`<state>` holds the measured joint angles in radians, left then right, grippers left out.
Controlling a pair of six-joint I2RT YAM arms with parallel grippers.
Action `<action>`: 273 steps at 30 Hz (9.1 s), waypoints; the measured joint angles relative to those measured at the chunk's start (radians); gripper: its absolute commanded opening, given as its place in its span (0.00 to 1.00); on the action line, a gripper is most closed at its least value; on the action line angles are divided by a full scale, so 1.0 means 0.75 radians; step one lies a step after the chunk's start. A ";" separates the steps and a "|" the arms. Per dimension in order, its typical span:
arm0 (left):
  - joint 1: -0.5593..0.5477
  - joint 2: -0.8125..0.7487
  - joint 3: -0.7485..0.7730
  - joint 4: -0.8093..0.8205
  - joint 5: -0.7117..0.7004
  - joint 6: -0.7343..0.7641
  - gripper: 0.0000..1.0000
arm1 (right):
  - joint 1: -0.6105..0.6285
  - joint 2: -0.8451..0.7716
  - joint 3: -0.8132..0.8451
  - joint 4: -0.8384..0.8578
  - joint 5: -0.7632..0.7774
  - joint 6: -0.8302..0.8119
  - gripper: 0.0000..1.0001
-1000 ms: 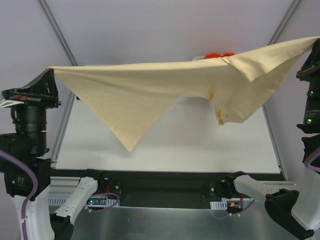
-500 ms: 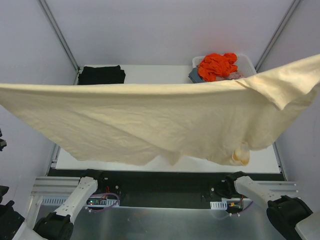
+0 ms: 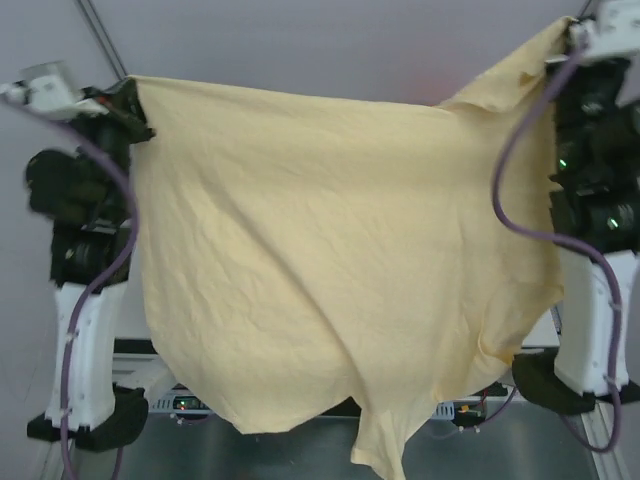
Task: Fold and stack the t-shirts
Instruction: Flatten out the tshirt, then fold the flattened tshirt in 1/3 of the way, then grap the side of the flattened tshirt closest away from the robot with both arms
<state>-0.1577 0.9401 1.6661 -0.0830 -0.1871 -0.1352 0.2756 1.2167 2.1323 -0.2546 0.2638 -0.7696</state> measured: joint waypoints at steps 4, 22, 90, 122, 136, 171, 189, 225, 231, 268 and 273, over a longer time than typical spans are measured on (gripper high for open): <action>0.001 0.306 -0.276 0.077 -0.143 0.069 0.00 | -0.156 0.291 -0.267 0.053 -0.144 0.083 0.01; 0.004 1.110 -0.528 0.189 -0.138 0.170 0.00 | -0.271 0.852 -0.701 0.117 -0.679 0.392 0.02; 0.030 0.361 -1.255 -0.225 -0.211 -0.492 0.99 | -0.128 0.041 -1.470 -1.224 -0.227 1.057 0.89; 0.064 1.020 -0.863 -0.235 0.291 -0.609 0.99 | -0.359 0.942 -0.889 -0.706 -0.310 1.050 0.66; 0.084 1.046 -0.833 -0.233 0.308 -0.602 0.99 | -0.427 1.094 -0.815 -0.674 -0.364 1.007 0.01; 0.143 0.834 -0.850 -0.224 0.394 -0.551 0.99 | -0.216 0.640 -1.000 -0.633 -0.235 0.838 0.97; 0.117 0.563 -1.324 -0.245 0.443 -0.670 0.99 | -0.311 0.514 -1.614 -0.492 -0.482 1.194 0.97; 0.176 0.250 -1.246 -0.789 0.044 -0.920 0.93 | -0.301 0.100 -1.439 -0.502 -0.428 1.081 0.97; 0.264 0.205 -1.400 -0.843 -0.017 -1.024 0.74 | -0.292 0.046 -1.536 -0.480 -0.450 1.080 0.97; 0.309 0.294 -1.487 -0.629 0.073 -0.989 0.00 | 0.580 0.024 -1.507 -0.815 -0.392 0.939 0.93; 0.309 0.247 -1.500 -0.627 0.074 -0.980 0.00 | 0.896 -0.017 -1.618 -0.889 -0.414 1.117 0.86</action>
<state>0.0738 1.1255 0.5411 -0.5529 -0.1318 -0.8703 0.9474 1.2037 0.9188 -0.9215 -0.0467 0.0685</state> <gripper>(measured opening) 0.009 0.898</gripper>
